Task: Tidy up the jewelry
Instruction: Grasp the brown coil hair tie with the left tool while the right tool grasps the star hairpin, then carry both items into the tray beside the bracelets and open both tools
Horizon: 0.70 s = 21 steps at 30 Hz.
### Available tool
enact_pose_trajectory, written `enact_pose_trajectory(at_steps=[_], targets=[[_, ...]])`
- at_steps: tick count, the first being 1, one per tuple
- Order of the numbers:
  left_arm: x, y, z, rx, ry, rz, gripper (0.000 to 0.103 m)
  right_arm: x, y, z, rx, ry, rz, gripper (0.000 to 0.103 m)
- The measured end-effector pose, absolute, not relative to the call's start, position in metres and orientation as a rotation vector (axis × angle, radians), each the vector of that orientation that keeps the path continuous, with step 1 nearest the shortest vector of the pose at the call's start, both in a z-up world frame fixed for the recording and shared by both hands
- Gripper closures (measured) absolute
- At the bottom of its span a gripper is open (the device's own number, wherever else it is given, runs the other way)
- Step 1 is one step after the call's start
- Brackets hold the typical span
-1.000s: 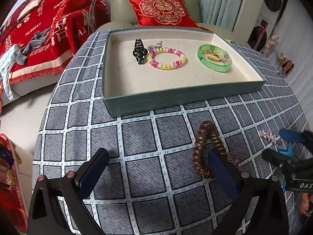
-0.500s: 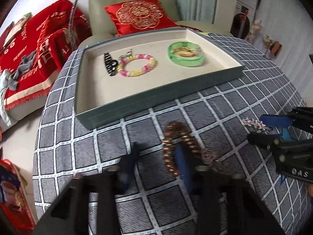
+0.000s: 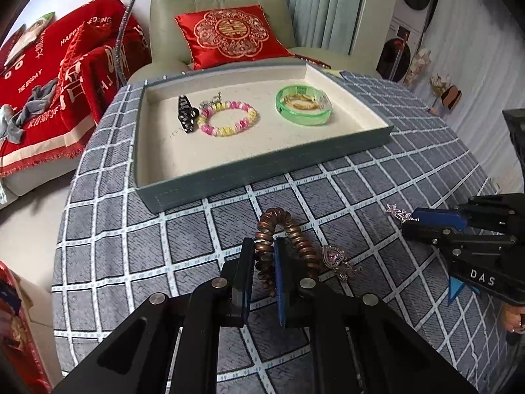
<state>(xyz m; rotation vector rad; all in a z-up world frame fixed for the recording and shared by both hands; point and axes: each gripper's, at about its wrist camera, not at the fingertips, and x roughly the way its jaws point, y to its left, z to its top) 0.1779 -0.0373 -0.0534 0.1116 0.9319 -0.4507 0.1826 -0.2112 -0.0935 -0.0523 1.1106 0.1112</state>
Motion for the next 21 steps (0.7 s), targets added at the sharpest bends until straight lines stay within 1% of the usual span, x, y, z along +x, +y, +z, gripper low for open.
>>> enact_pose_trajectory(at_steps=[11,17,21], targets=[[0.182,-0.023,-0.019,0.074,0.86,-0.435,0.077,0.181,-0.233,-0.054,0.083,1.023,0.137,0.084],[0.199,-0.022,-0.006,0.062,0.835,-0.423,0.077,0.2,-0.236,-0.028,0.092,0.965,0.128,0.084],[0.21,-0.024,-0.005,0.06,0.829,-0.41,0.077,0.216,-0.236,-0.023,0.109,0.952,0.127,0.084]])
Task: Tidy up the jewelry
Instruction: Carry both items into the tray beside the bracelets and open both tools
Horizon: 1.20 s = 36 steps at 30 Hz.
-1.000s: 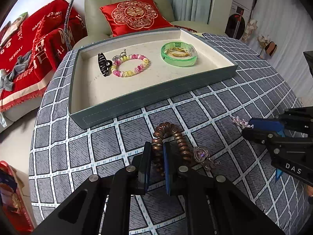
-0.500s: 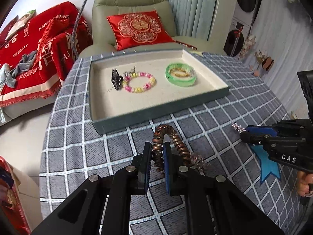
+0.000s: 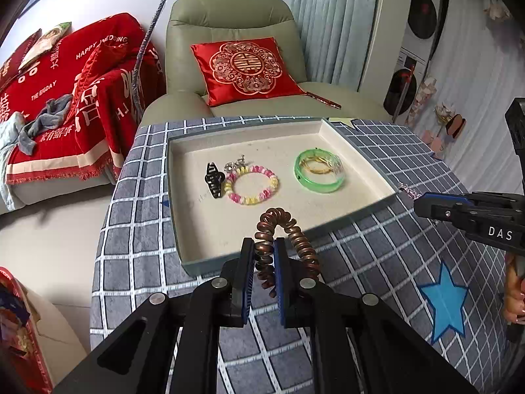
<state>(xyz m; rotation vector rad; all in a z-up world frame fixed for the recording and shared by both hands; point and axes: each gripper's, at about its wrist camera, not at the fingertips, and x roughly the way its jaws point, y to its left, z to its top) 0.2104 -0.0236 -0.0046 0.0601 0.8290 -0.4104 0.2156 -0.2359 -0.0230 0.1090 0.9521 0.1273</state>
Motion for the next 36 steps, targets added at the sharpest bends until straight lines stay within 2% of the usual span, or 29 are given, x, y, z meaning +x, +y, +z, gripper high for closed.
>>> enact_pose_trajectory(at_steps=[15,36], targets=[[0.258,-0.028,-0.013,0.074,0.834,-0.375,0.077,0.28,-0.232,-0.037,0.126,0.998,0.137,0.084],[0.3,-0.049,-0.054,0.112,0.946,-0.348,0.077,0.325,-0.218,-0.083,0.145,1.096,0.161,0.084]])
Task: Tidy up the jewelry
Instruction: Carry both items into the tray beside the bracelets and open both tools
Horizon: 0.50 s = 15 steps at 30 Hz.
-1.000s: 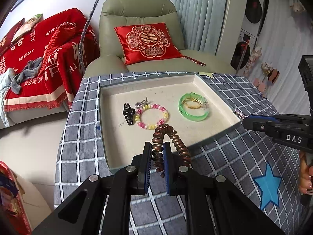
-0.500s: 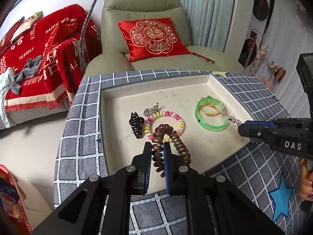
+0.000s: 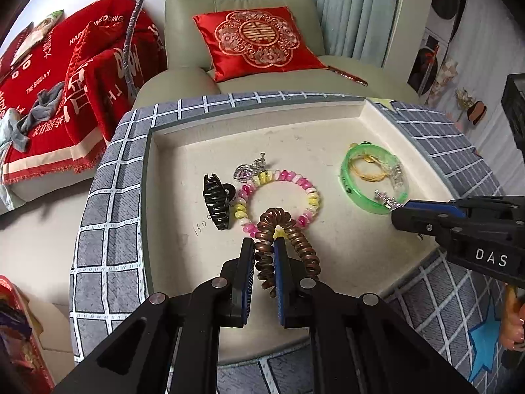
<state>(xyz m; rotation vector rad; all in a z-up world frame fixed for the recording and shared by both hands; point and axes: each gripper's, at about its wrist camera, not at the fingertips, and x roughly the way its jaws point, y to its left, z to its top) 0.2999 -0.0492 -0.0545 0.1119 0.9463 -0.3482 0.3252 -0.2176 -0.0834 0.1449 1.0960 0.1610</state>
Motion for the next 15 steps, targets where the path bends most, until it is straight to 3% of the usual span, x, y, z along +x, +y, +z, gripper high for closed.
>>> enact_pose_trajectory(at_steps=[15], targets=[[0.313,-0.063,-0.064,0.193,0.919,-0.276,0.077,0.349,-0.224,-0.088,0.12,1.048,0.096,0.084]])
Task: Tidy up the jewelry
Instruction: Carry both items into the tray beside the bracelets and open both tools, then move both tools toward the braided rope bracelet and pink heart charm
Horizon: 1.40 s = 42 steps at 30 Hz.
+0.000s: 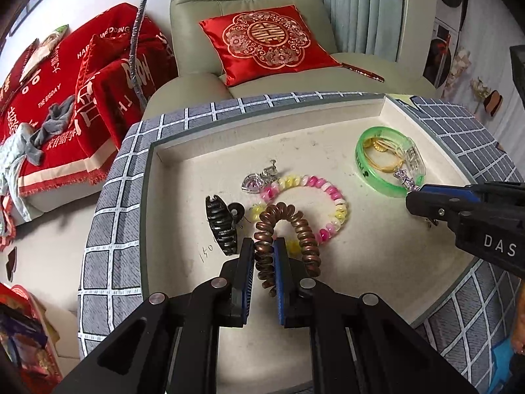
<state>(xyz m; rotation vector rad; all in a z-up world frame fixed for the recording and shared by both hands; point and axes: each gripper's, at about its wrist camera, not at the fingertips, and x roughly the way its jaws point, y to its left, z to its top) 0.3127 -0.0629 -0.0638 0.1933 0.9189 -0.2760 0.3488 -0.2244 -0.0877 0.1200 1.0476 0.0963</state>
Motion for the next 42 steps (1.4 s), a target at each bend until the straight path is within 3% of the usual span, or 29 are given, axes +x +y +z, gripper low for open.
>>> enact_pose_trajectory(at_steps=[11,12,13,15,21,25,42], targets=[[0.308,-0.066,-0.065,0.216,0.92,-0.268,0.076,0.345,-0.22,-0.095,0.107,1.064,0.094,0.081],[0.307,-0.066,-0.065,0.216,0.918,-0.266,0.076,0.344,-0.22,-0.095,0.107,1.067,0.095,0.073],[0.307,-0.067,-0.063,0.216,0.913,-0.264,0.076,0.345,-0.219,-0.094,0.108,1.073,0.097,0.058],[0.304,-0.067,-0.061,0.216,0.902,-0.266,0.076,0.344,-0.22,-0.092,0.118,1.07,0.107,0.042],[0.301,-0.067,-0.057,0.217,0.899,-0.27,0.076,0.338,-0.228,-0.078,0.182,1.032,0.12,0.041],[0.3,-0.064,-0.053,0.196,0.903,-0.266,0.076,0.331,-0.236,-0.069,0.236,1.011,0.128,0.03],[0.3,-0.058,-0.046,0.134,0.907,-0.22,0.076,0.294,-0.254,-0.049,0.307,0.977,0.119,0.03]])
